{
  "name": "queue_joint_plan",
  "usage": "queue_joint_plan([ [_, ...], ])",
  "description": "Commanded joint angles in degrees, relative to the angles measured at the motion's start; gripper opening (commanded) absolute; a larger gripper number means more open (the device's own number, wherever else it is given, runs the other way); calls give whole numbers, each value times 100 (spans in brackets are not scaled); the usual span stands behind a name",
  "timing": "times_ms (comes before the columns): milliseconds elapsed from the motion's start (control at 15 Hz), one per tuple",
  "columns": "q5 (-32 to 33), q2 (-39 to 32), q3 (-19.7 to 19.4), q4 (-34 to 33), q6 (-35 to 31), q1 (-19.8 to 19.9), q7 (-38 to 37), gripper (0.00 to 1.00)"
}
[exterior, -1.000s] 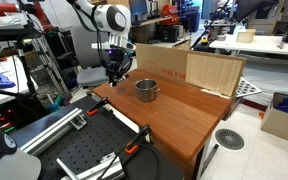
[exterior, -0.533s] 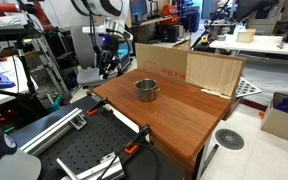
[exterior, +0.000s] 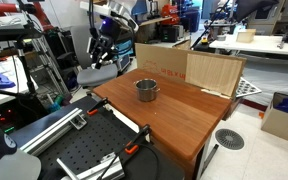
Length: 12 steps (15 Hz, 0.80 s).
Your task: Pick the marker and put it in the pot
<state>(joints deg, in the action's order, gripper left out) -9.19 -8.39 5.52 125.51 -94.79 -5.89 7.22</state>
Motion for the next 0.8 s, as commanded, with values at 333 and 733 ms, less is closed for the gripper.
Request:
queue_joint_plan([
  [333,-538,-87,-315,-265,628,489,756,6],
  [733,-684,-375,-588,-600,923,814,994,6],
])
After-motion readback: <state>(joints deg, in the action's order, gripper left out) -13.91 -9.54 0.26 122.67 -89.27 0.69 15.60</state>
